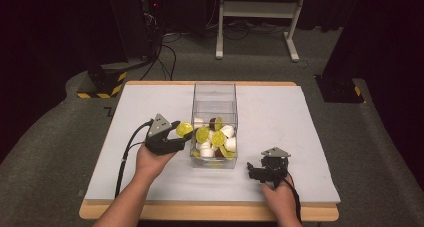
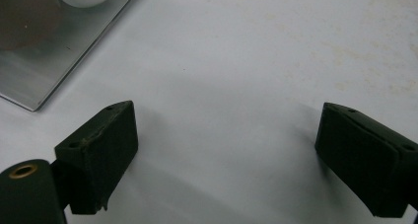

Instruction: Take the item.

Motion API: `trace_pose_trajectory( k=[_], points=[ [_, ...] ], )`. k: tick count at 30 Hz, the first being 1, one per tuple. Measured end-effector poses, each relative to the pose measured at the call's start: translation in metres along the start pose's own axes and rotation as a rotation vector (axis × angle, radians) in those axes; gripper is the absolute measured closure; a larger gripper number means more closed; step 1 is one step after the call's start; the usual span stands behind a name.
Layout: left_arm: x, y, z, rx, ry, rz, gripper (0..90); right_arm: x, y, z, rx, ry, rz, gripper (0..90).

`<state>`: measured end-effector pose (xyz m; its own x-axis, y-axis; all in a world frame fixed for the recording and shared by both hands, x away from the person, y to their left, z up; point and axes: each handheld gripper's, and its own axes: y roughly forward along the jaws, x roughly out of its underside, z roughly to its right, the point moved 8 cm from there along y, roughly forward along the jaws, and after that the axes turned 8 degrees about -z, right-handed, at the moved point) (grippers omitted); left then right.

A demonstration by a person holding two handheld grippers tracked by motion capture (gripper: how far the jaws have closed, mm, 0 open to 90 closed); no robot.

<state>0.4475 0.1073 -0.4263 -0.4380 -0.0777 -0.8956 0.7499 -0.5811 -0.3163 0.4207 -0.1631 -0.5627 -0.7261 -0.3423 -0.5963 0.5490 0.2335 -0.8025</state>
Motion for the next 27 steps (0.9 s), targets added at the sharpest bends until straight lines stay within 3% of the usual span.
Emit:
trace_pose_trajectory(
  k=[27],
  points=[
    [0.010,-0.025,-0.059,-0.107,-0.030,0.008,37.9,0.000,0.000,0.000,0.000,0.000,0.000,9.0]
  ],
)
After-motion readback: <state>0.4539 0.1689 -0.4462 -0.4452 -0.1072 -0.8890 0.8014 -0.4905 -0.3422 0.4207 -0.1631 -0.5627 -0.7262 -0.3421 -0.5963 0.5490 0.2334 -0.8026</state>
